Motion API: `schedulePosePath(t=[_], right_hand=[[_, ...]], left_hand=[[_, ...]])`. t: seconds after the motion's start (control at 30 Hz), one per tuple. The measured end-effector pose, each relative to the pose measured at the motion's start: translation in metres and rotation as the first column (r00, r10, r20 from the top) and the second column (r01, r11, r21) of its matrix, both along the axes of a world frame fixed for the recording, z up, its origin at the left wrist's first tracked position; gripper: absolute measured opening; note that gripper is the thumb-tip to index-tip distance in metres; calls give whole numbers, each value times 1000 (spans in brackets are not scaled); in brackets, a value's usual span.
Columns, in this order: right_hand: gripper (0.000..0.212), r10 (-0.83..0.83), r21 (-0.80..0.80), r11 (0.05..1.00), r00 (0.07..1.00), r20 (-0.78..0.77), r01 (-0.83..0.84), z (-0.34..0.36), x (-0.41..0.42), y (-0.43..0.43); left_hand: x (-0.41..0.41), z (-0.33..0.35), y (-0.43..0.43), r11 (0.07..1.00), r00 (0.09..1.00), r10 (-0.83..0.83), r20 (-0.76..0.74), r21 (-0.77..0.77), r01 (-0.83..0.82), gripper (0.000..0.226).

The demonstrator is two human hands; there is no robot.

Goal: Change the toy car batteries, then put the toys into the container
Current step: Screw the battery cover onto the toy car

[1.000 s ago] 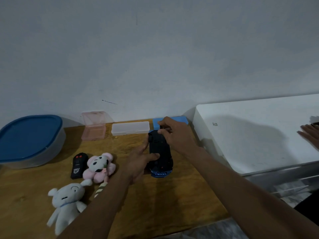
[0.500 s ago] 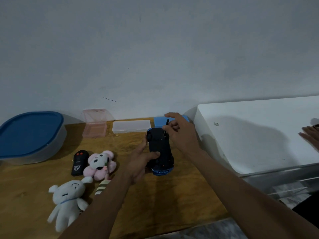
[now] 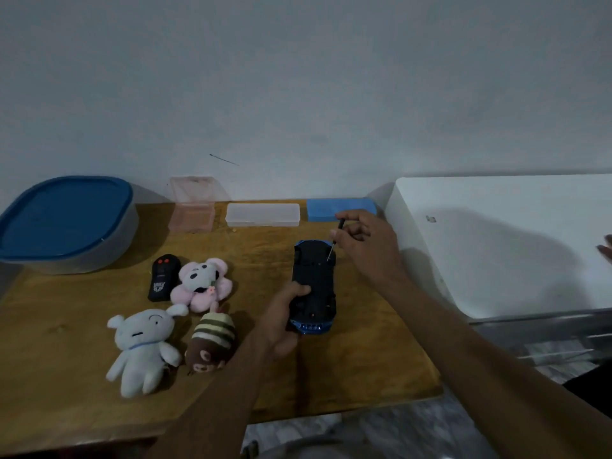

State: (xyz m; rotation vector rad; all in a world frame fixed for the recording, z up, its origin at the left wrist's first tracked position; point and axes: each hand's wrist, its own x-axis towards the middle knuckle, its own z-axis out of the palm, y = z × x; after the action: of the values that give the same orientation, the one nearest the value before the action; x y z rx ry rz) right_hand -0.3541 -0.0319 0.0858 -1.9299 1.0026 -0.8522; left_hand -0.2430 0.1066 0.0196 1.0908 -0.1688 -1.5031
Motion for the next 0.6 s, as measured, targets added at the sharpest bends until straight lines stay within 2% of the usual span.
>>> schedulePosePath(t=[0.1,0.33,0.47,0.6], right_hand=[[23,-2,46,999,1000,1,2,-7,-5,3],[26,35,116,993,999,35,-39,-16,-15,3],[23,31,138,990,998,62,-39,-13,-17,-3],[23,74,116,990,995,63,-81,-10,-19,-10]], left_hand=[[-8,-5,5,999,992,36,-122,-30,-40,62],[-11,-8,12,987,943,43,-331,-131,-91,49],[-16,-10,14,978,936,85,-341,-153,-145,46],[-18,-10,13,974,950,122,-286,-147,-170,65]])
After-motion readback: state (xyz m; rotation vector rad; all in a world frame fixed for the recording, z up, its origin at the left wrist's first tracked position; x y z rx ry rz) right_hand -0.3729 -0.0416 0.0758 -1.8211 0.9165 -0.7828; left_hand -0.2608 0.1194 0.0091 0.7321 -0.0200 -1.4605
